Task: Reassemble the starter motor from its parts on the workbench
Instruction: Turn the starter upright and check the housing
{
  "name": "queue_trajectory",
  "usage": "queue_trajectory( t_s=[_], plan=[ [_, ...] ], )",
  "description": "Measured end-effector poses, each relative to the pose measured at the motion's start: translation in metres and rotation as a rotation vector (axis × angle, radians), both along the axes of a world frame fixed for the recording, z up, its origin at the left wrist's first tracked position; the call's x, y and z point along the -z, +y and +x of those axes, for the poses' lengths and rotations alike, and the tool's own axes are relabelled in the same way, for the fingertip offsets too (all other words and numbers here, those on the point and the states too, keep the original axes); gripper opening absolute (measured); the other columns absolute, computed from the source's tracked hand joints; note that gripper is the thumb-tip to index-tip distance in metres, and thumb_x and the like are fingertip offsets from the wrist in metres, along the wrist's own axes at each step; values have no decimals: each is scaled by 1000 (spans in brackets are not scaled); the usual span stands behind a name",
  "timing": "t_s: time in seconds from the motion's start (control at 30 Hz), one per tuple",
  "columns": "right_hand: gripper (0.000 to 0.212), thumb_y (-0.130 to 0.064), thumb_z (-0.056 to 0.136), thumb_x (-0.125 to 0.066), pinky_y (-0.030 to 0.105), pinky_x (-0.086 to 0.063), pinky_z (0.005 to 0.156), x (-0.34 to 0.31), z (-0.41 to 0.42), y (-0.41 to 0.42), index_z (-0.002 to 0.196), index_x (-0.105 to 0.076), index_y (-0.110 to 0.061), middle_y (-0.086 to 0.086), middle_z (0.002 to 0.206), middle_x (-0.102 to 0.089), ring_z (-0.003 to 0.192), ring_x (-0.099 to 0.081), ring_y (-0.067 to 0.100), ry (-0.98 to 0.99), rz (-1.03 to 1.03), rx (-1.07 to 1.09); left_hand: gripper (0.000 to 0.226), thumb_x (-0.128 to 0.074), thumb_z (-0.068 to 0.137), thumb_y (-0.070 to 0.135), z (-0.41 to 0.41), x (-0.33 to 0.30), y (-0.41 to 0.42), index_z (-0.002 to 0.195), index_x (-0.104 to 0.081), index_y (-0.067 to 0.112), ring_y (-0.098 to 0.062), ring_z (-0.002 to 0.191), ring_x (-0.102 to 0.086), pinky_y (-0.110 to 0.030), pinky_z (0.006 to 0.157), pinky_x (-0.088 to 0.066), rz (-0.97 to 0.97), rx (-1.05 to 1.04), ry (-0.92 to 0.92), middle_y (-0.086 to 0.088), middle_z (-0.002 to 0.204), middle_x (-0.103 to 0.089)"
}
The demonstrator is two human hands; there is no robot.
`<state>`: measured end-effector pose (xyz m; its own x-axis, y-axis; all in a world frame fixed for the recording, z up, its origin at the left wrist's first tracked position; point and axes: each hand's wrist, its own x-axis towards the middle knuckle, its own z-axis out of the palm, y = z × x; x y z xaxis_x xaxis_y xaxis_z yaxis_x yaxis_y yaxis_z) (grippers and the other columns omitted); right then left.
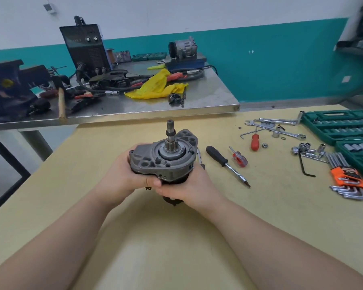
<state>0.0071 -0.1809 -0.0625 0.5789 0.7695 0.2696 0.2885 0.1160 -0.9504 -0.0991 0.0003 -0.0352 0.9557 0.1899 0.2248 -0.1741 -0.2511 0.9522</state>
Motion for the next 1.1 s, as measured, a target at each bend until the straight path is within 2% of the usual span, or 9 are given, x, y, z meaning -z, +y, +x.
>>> queue_trajectory(
  t_s=[0.1,0.23,0.37,0.5,0.63,0.73,0.8,0.97,1.1],
  plan=[
    [77,-28,72,-92,25,-55,102,-1,5,-7,140,-57,-38,-22,131,-69,124,-64,-3,-91,-97,-17,93,-105,63,30,0,10,7,139,-60,-1,-46,127,-67,-63,102,-57,-40,-19,-9,-24,134,-71],
    [71,-56,61,-90,5,-48,79,-3,4,-19,119,-50,-59,-43,120,-59,110,-56,-22,-264,-302,84,92,-107,59,31,-1,19,9,135,-63,3,-47,121,-69,-61,95,-59,-92,-83,-47,-22,130,-74],
    [69,-49,61,-96,8,-47,77,6,0,-16,120,-60,-47,-34,115,-66,105,-61,-13,-184,-243,118,95,-106,55,22,-5,21,10,136,-62,0,-46,125,-68,-61,104,-56,-147,-97,-94,-24,132,-73],
    [62,-53,63,-95,5,-44,75,-5,1,-16,114,-59,-53,-38,108,-64,105,-57,-19,-240,-396,55,95,-104,54,18,-12,21,14,135,-61,-4,-46,126,-68,-65,107,-54,-157,-115,-119,-25,132,-72],
    [73,-61,68,-82,22,-49,78,-35,39,-35,136,-65,-38,-27,102,-63,101,-64,-4,-367,-656,178,98,-110,46,36,-17,17,4,132,-69,12,-42,120,-71,-53,92,-63,-176,-181,-131,-18,128,-76],
    [42,-46,88,-72,35,-58,81,-47,82,-36,125,-69,-26,-9,106,-70,97,-67,17,-504,-848,456,91,-110,45,42,-17,16,-2,126,-72,25,-41,113,-74,-55,77,-63,-154,-223,-126,-13,123,-78],
    [33,-43,95,-65,40,-61,83,-44,102,-30,119,-69,-20,1,107,-71,99,-67,26,-558,-967,543,92,-109,46,43,-18,15,-4,128,-72,26,-36,114,-75,-44,74,-65,-146,-233,-126,-12,125,-78],
    [20,-34,100,-56,29,-35,55,-12,118,-21,83,-53,-23,-1,83,-58,82,-60,28,-656,-1132,582,90,-110,48,40,-19,15,-5,128,-72,25,-34,118,-74,-36,84,-64,-155,-215,-150,-13,127,-77],
    [13,-31,102,-54,29,-35,53,-8,118,-21,95,-61,-22,-2,80,-56,81,-61,28,-699,-1116,601,90,-109,50,36,-17,18,-2,130,-71,22,-37,120,-73,-39,89,-64,-168,-182,-156,-15,128,-76]
  ],
)
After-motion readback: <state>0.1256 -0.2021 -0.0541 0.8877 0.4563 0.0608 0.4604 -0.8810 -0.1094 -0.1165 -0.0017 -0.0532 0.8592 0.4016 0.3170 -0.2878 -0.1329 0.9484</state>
